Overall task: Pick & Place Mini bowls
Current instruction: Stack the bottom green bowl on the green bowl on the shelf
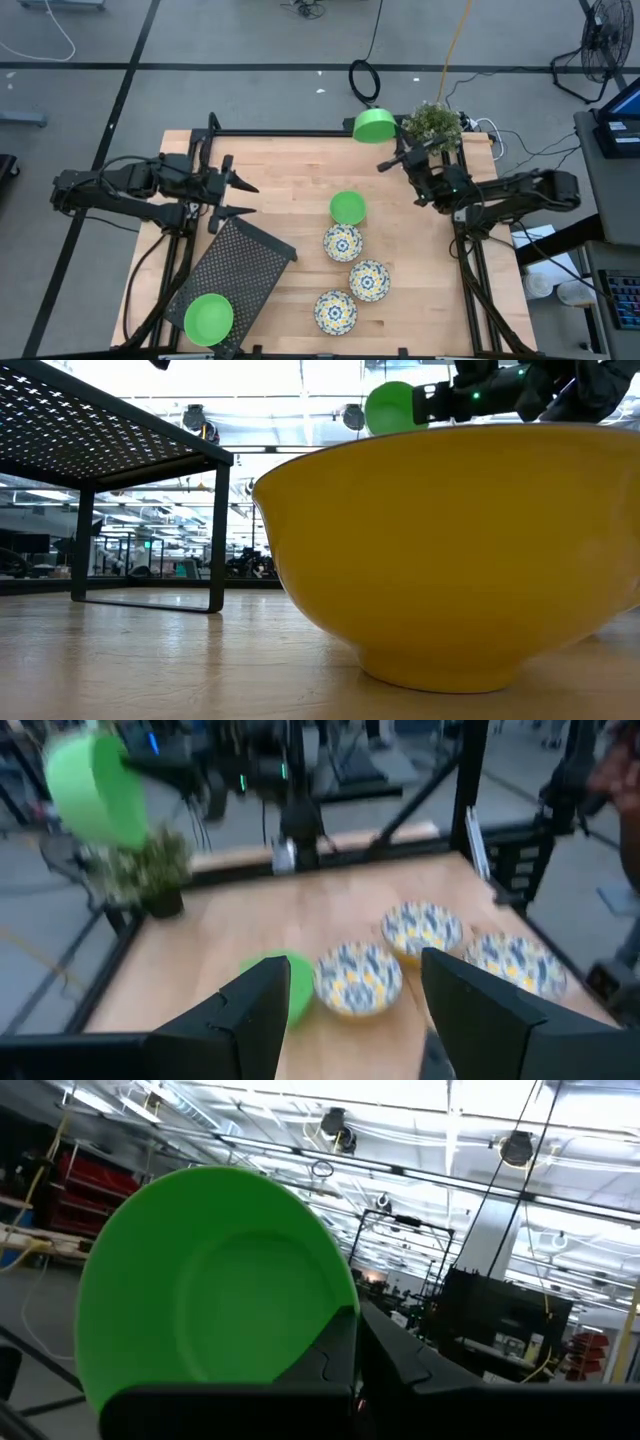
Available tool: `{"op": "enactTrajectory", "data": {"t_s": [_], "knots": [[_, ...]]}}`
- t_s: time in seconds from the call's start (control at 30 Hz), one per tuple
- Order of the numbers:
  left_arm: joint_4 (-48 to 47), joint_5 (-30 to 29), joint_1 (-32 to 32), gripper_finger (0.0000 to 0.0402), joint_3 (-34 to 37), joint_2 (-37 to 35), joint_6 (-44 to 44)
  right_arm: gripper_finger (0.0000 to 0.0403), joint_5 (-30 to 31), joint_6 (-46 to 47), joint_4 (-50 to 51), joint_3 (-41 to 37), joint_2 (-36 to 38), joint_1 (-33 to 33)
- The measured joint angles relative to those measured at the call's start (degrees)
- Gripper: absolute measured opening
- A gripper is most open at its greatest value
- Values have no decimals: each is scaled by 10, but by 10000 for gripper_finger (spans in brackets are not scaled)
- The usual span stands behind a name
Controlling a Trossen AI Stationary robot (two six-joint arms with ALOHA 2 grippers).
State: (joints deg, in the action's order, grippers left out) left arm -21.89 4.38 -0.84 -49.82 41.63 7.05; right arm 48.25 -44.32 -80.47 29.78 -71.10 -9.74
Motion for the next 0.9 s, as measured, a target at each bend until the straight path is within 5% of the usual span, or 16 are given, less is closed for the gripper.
{"op": "enactTrajectory", "data": {"t_s": [0.33,0.6,0.9], "knots": [[91,0,0,230,0,4,-27,0,-3,19,2,4,-8,1],[71,-9,0,230,0,13,-25,0,-2,31,30,4,-9,5],[224,-247,-3,230,1,190,100,0,11,30,33,4,-9,22]]}}
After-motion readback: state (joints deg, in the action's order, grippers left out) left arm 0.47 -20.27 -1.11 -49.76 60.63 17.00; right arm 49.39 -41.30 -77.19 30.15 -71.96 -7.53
